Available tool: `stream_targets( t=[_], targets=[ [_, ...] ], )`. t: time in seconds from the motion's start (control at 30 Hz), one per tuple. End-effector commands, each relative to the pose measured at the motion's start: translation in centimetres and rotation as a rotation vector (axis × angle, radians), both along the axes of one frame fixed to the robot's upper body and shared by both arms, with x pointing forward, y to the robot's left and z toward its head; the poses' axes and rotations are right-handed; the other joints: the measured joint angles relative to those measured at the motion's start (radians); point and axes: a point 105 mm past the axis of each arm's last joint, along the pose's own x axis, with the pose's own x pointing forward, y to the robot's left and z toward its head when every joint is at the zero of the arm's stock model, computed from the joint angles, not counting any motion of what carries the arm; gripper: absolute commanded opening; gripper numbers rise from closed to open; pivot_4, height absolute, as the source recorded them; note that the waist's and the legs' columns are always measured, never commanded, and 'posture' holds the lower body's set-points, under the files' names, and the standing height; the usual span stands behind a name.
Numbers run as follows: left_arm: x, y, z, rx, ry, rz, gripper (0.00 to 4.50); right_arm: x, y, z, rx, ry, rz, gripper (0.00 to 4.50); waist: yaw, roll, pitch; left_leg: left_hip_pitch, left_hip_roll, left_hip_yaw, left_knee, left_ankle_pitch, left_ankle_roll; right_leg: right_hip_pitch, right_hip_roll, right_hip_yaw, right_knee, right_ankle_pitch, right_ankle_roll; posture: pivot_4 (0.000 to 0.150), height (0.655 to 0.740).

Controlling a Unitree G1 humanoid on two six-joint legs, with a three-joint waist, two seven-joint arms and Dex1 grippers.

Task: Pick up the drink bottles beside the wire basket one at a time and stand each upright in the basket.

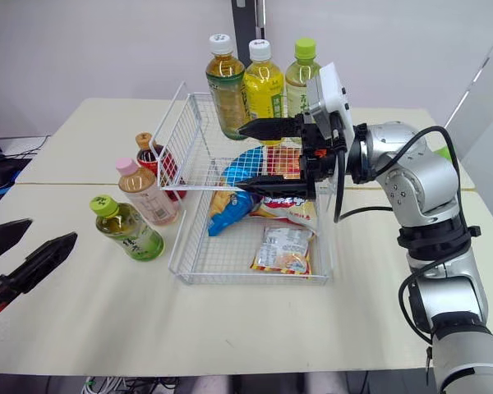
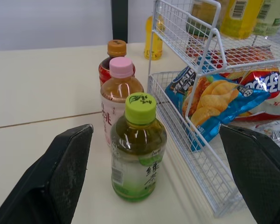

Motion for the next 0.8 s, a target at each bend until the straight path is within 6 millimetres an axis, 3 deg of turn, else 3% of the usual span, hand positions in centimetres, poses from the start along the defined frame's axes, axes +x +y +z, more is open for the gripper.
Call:
stream_targets(
  t=[0.03,0.33,0.5,0.6,0.8],
  targets=[
    [1.7,0.2,0.1,0.034,-0.034,0.042,4.48,-0.7,-0.3,1.3,0.022,-0.062,-0.016,4.50,0.000,0.000,0.000,0.000,0.000,0.000,0.000,0.000,0.000,0.000,0.001,0.000,0.000,0.000,0.000,0.150,0.7400],
    [5.7,-0.8,-1.8,0.055,-0.024,0.005,4.48,-0.8,-0.6,1.7,0.023,-0.078,-0.061,4.50,0.001,0.000,0.000,0.000,-0.001,0.003,-0.004,0.000,0.000,-0.002,0.001,0.001,-0.002,0.000,0.000,0.150,0.7400],
    [6.7,-0.8,-2.3,0.096,-0.021,0.005,4.48,-0.7,-0.8,1.7,0.023,-0.087,-0.089,4.50,-0.001,0.000,0.000,-0.002,-0.001,0.003,-0.005,0.000,0.000,-0.004,0.001,0.001,-0.002,0.000,0.000,0.150,0.7400],
    [6.9,-0.7,-2.3,0.108,-0.029,0.000,3.93,-0.7,-0.9,1.7,0.024,-0.089,-0.099,4.50,-0.001,0.000,0.000,-0.003,0.000,0.003,-0.005,0.000,0.000,-0.005,0.001,0.001,-0.002,0.000,0.000,0.150,0.7400],
    [6.9,-0.9,-2.2,0.110,-0.034,-0.019,2.16,-0.6,-1.0,1.6,0.020,-0.095,-0.116,4.50,0.000,0.000,0.000,-0.004,0.000,0.003,-0.005,0.000,0.000,-0.005,0.001,0.001,-0.003,0.000,0.000,0.150,0.7400]
  ],
)
